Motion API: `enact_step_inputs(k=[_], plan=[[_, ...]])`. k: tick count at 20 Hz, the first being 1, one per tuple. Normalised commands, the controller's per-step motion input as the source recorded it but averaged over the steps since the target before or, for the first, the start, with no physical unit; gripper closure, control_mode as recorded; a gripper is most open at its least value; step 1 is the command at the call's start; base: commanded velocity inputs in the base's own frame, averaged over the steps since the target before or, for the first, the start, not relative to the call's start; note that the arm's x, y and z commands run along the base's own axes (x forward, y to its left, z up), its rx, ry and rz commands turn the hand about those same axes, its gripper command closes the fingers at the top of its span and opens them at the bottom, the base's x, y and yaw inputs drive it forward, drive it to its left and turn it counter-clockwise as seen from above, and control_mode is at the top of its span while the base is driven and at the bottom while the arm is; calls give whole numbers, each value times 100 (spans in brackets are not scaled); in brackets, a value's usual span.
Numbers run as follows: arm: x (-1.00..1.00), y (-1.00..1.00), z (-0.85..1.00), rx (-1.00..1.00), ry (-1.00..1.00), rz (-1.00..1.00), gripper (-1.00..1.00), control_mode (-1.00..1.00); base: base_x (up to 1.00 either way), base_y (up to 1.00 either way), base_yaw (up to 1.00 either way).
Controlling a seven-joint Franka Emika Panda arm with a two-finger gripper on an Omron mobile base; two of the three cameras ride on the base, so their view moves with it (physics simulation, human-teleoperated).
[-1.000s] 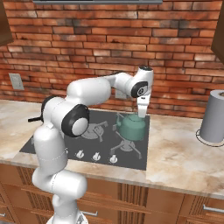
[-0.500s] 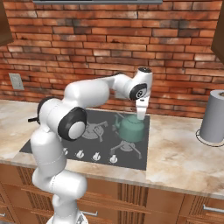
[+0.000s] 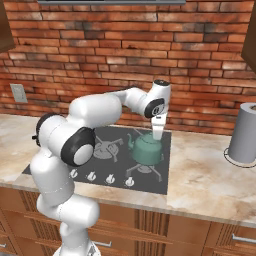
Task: Pick the kettle from the counter and place it on a stove burner. Then turn the burner on.
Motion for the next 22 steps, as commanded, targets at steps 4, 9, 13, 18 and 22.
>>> enact_step_inputs(k=[4,9,13,18,22], plan=[[0,0,0,0,0,0,100,-100,0,0,0],[0,0,0,0,0,0,-100,-100,0,0,0],[0,0,0,0,0,0,-100,-100,0,0,0],[0,0,11,0,0,0,-100,-100,0,0,0],[-7,0,50,0,-4,0,-100,-100,0,0,0]])
